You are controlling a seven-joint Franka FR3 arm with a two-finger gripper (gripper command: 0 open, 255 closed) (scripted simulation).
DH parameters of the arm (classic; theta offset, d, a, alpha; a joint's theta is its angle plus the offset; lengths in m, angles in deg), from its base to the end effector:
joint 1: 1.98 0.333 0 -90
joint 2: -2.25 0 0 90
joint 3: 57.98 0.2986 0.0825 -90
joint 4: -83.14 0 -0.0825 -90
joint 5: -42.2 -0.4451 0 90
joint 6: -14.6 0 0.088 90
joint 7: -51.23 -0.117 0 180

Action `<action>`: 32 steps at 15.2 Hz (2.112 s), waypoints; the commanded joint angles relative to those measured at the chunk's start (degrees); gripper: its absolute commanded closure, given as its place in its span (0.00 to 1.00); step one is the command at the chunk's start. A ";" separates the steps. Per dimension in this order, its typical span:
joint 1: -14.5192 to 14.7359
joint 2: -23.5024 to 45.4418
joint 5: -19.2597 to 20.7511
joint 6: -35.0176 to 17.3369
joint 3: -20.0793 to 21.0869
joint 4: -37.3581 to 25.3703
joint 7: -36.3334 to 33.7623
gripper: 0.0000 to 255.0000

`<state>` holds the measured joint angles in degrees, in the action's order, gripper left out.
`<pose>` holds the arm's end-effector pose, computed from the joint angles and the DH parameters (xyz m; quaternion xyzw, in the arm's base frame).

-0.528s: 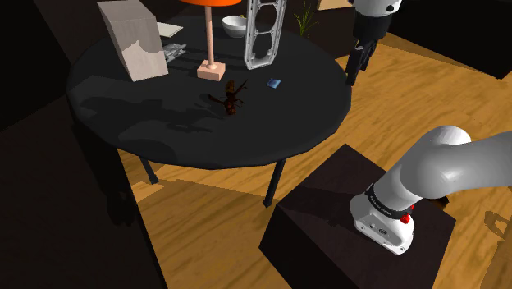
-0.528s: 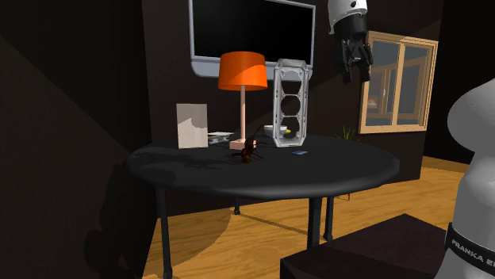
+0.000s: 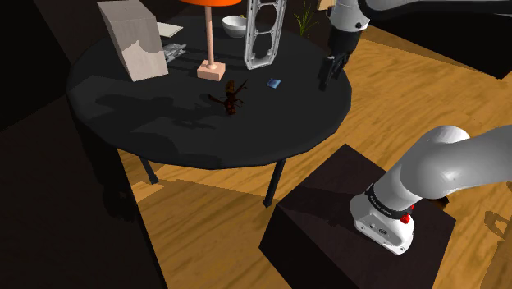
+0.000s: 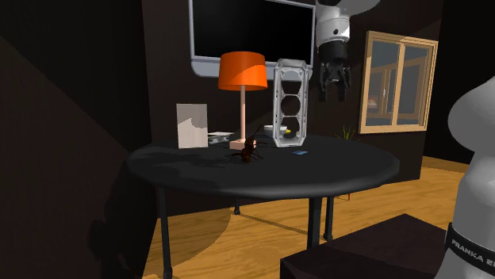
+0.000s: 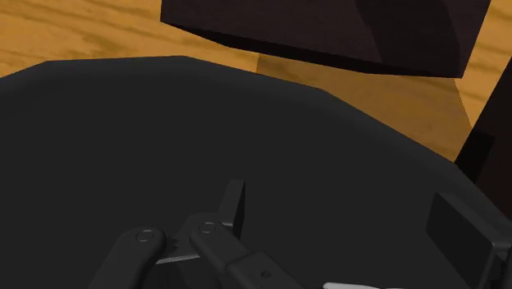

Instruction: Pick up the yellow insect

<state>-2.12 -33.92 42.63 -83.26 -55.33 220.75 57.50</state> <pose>0.4232 0.0184 0.4928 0.9967 0.0723 -0.0321 0.0162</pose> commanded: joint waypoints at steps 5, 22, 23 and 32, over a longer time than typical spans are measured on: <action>0.92 8.06 -5.17 -14.73 -1.75 1.40 0.66 0.00; 6.08 39.09 -31.87 -43.78 -4.30 -13.18 14.38 0.00; 6.06 40.99 -33.93 -44.60 -4.07 -14.87 15.65 0.00; 4.85 51.77 -45.02 -48.92 -1.62 -24.07 23.22 0.00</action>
<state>2.83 17.16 -1.78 -131.72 -57.12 196.87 80.07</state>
